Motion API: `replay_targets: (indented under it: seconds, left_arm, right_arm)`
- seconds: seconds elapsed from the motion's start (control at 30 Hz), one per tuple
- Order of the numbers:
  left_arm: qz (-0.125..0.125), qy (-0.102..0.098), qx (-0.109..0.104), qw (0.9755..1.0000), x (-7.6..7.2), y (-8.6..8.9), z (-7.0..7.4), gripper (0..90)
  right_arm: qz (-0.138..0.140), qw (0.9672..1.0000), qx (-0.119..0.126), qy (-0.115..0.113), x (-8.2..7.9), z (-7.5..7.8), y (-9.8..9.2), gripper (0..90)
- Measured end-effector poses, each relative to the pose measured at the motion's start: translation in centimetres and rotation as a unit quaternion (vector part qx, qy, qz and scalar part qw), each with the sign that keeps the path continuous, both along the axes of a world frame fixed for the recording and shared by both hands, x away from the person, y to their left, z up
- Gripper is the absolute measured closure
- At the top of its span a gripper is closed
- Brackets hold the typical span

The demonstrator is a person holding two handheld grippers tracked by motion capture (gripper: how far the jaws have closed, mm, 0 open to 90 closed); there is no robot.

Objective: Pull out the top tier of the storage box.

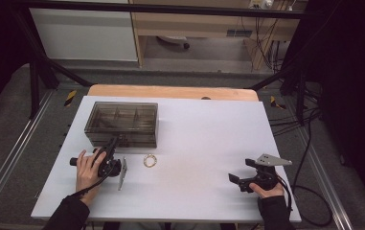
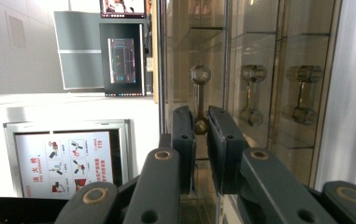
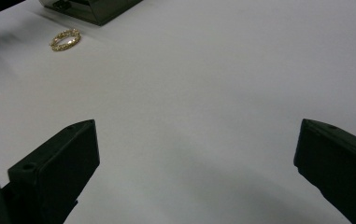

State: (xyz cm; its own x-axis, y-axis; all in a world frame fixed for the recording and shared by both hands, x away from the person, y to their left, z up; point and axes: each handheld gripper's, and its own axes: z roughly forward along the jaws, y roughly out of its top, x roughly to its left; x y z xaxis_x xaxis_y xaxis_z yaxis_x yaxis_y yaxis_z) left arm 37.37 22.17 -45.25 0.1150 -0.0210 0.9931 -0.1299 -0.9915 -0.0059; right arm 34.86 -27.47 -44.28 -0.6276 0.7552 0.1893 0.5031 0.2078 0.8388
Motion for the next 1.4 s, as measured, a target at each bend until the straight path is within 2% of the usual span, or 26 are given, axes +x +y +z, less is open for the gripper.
replay_targets:
  seconds: [0.27, 0.7, 0.77, 0.8, 0.87, 1.0, 1.07, 1.13, 1.23, 1.3, 1.4]
  left_arm:
    - [0.002, -0.001, -0.01, 0.9999, -0.3, 0.0, -0.1, 81.0]
    - [0.0, -0.002, -0.011, 0.9999, -1.1, 0.1, -0.1, 81.8]
    - [-0.002, 0.006, -0.011, 0.9999, -1.1, 0.1, -0.1, 88.8]
    - [-0.003, 0.008, -0.006, 0.9999, -1.0, 0.1, -0.3, 88.1]
    - [-0.005, 0.007, -0.001, 1.0, -1.0, 0.1, -0.4, 85.1]
    - [-0.003, -0.005, -0.018, 0.9998, -1.4, 0.3, 0.2, 77.9]
    - [-0.009, -0.007, -0.019, 0.9998, -1.6, 0.4, 0.3, 72.6]
    - [-0.014, -0.004, -0.018, 0.9997, -1.6, 0.5, 0.5, 67.1]
    - [-0.017, 0.01, -0.008, 0.9998, -1.2, 0.5, 0.5, 58.3]
    - [-0.016, 0.02, -0.003, 0.9997, -0.9, 0.6, 0.2, 55.1]
    - [-0.011, 0.021, 0.002, 0.9997, -0.4, 0.8, 0.1, 51.3]
  right_arm:
    - [0.0, 1.0, 0.0, -0.001, 0.0, 0.0, 0.0, 0.8]
    - [0.0, 1.0, -0.001, -0.001, 0.0, 0.0, 0.0, 0.8]
    - [0.0, 1.0, -0.001, -0.001, 0.0, 0.0, 0.0, 0.8]
    - [0.0, 1.0, -0.001, -0.001, 0.0, 0.0, 0.0, 0.8]
    - [0.0, 1.0, -0.001, -0.001, 0.0, 0.0, 0.0, 0.8]
    - [-0.001, 1.0, 0.0, -0.002, 0.0, 0.0, -0.1, 0.8]
    - [-0.001, 1.0, -0.001, -0.001, 0.0, 0.0, -0.1, 0.8]
    - [-0.001, 1.0, -0.002, -0.001, 0.0, 0.0, 0.0, 0.8]
    - [-0.001, 1.0, -0.001, -0.001, 0.0, 0.0, 0.0, 0.8]
    - [-0.001, 1.0, -0.001, -0.001, 0.0, 0.0, 0.0, 0.8]
    - [-0.001, 1.0, -0.001, -0.001, 0.0, 0.0, 0.0, 0.8]
